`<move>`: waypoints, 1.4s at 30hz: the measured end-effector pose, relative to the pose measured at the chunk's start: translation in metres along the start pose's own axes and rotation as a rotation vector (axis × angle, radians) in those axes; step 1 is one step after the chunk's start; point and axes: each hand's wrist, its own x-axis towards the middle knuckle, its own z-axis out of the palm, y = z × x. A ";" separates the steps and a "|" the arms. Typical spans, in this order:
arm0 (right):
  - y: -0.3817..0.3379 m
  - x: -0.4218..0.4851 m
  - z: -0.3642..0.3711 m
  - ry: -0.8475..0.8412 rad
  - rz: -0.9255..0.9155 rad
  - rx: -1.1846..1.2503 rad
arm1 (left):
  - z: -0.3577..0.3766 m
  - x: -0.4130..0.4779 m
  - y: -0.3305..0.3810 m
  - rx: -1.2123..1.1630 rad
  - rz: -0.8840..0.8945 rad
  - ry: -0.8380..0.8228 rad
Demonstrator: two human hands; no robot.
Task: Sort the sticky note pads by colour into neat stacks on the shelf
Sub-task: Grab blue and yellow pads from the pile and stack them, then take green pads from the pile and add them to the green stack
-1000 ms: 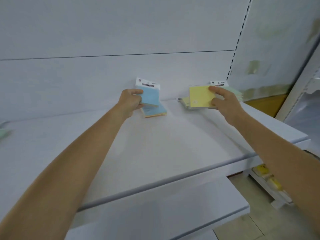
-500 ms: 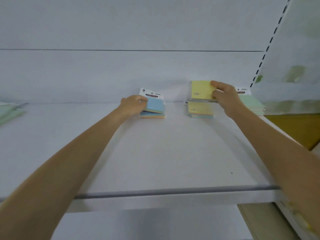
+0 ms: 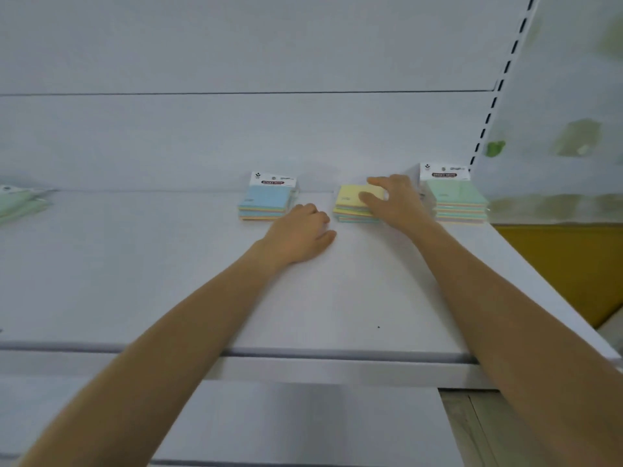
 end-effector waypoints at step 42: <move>-0.313 -0.049 0.183 -0.163 -0.771 -0.439 | -0.115 -0.217 -0.295 0.276 -0.239 0.085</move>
